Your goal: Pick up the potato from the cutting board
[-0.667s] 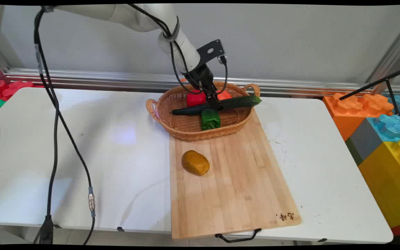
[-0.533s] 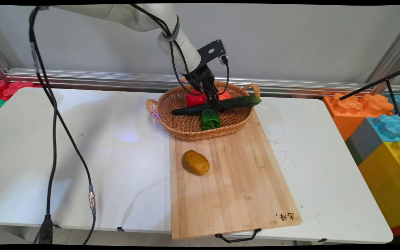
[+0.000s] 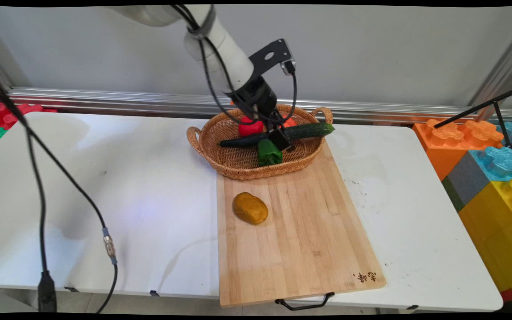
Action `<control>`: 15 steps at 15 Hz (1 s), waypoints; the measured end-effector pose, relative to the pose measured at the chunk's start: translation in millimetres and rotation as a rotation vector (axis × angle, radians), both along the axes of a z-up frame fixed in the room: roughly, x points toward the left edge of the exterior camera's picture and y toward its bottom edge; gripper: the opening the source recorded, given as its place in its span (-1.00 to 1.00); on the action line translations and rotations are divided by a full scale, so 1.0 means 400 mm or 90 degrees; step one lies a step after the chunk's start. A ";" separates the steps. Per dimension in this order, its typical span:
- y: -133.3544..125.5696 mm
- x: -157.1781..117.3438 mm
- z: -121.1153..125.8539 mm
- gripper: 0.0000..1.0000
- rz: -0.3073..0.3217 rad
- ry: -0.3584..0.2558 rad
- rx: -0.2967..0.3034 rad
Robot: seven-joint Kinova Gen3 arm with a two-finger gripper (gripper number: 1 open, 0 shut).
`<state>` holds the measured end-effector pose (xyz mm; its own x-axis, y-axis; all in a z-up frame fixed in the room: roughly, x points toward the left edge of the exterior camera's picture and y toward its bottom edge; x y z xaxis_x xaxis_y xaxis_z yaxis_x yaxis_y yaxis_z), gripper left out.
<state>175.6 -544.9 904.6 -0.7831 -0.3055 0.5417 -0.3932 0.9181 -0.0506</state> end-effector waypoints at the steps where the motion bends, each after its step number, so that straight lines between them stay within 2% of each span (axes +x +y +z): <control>1: 0.030 0.011 0.016 1.00 -0.007 -0.004 0.005; 5: 0.105 0.048 0.045 1.00 -0.046 -0.018 0.018; 9: 0.173 0.093 0.048 1.00 -0.118 -0.028 0.028; 15: 0.224 0.148 -0.015 1.00 -0.235 -0.058 0.004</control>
<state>234.7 -455.3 898.8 -0.8862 0.0030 0.4632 -0.0305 0.9974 -0.0648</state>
